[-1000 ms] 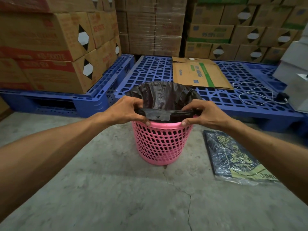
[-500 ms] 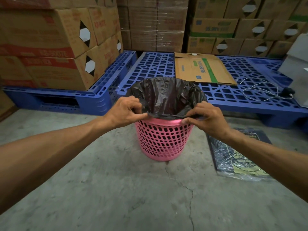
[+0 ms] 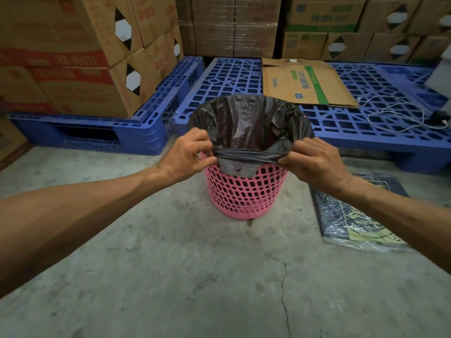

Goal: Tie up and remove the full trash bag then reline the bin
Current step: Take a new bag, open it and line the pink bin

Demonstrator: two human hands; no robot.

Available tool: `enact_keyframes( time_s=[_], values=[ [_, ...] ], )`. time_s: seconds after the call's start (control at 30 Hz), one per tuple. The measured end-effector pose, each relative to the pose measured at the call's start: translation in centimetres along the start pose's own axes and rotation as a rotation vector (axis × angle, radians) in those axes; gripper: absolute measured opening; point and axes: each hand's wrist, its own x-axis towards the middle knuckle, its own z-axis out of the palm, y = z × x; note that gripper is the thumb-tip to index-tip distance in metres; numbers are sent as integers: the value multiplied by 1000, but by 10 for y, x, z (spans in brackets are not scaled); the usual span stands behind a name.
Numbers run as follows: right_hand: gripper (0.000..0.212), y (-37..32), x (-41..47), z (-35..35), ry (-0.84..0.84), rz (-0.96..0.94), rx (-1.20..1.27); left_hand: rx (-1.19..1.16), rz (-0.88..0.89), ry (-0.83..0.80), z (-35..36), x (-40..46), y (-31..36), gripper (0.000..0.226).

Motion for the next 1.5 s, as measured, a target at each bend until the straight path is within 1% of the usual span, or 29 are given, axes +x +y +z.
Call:
enact_keyframes(
  time_s=[0.1, 0.27, 0.33, 0.43, 0.53, 0.57, 0.6, 0.63, 0.7, 0.73, 0.77, 0.8, 0.83, 0.87, 0.9, 0.97, 1.03, 1.1, 1.13, 1.17, 1.23, 1.27, 1.3, 1.33, 1.37, 1.4, 1.43, 1.47, 1.5],
  values=[
    [8, 2, 0, 1, 1, -101, -33, -5, -7, 20, 1, 0, -1, 24],
    [14, 8, 6, -7, -52, -306, -115, -49, -84, 51, 5, -3, 2, 21],
    [17, 9, 7, -8, -86, -366, -151, -23, -7, 22, 6, -3, -1, 21],
    [18, 10, 6, -6, -115, -365, -180, 118, 200, -48, 7, -3, -7, 21],
    [14, 8, 1, -1, -170, -289, -102, 186, 255, -98, 8, -4, -10, 26],
    [15, 8, 1, -2, -178, -237, -44, 134, 220, -101, 8, -4, -8, 30],
    [19, 8, 2, -4, -195, -168, 32, 26, 109, -74, 6, -2, -3, 34],
    [23, 10, 3, -7, -219, -64, 131, -141, -96, -6, 3, 3, 2, 39],
    [32, 13, 6, -17, -220, 274, 371, -564, -643, 255, -4, 22, 8, 51],
    [35, 13, 9, -20, -151, 482, 477, -718, -842, 413, -7, 33, 7, 52],
    [36, 13, 16, -21, -37, 674, 525, -756, -945, 518, -6, 44, -1, 51],
    [35, 14, 26, -19, 87, 822, 493, -715, -986, 520, -6, 53, -8, 50],
    [35, 17, 37, -14, 165, 934, 436, -621, -983, 444, -4, 61, -15, 52],
    [34, 22, 49, -6, 182, 1020, 405, -517, -960, 329, -1, 67, -20, 56],
    [36, 27, 60, 3, 131, 1075, 410, -444, -941, 223, 6, 74, -26, 62],
    [50, 39, 73, 22, -99, 1121, 450, -446, -997, 54, 17, 82, -32, 77],
    [59, 50, 78, 35, -253, 1190, 481, -451, -1073, -27, 26, 86, -35, 80],
    [59, 58, 76, 45, -285, 1281, 489, -434, -1093, -13, 36, 87, -44, 75],
    [60, 61, 75, 50, -256, 1362, 528, -458, -1119, 25, 37, 85, -46, 75],
    [62, 63, 74, 51, -208, 1463, 596, -536, -1151, 76, 39, 82, -47, 76],
    [64, 63, 68, 52, -80, 1661, 878, -838, -1192, 199, 40, 73, -42, 69],
    [65, 63, 65, 53, -21, 1710, 1025, -960, -1193, 242, 41, 71, -40, 62],
    [67, 64, 64, 53, -25, 1731, 1085, -1011, -1192, 257, 42, 70, -39, 58],
    [70, 65, 64, 54, -51, 1747, 1045, -942, -1207, 235, 43, 71, -40, 58],
    [75, 68, 65, 54, -136, 1722, 881, -751, -1208, 166, 40, 73, -43, 62],
    [78, 72, 67, 53, -216, 1648, 641, -446, -1186, 103, 36, 77, -49, 67],
    [79, 74, 70, 51, -248, 1516, 401, -190, -1097, 106, 29, 84, -51, 70],
    [76, 75, 76, 46, -223, 1358, 285, -86, -966, 135, 19, 93, -50, 69],
    [70, 76, 85, 41, -198, 1222, 302, -81, -835, 126, 10, 105, -47, 65]
  ],
)
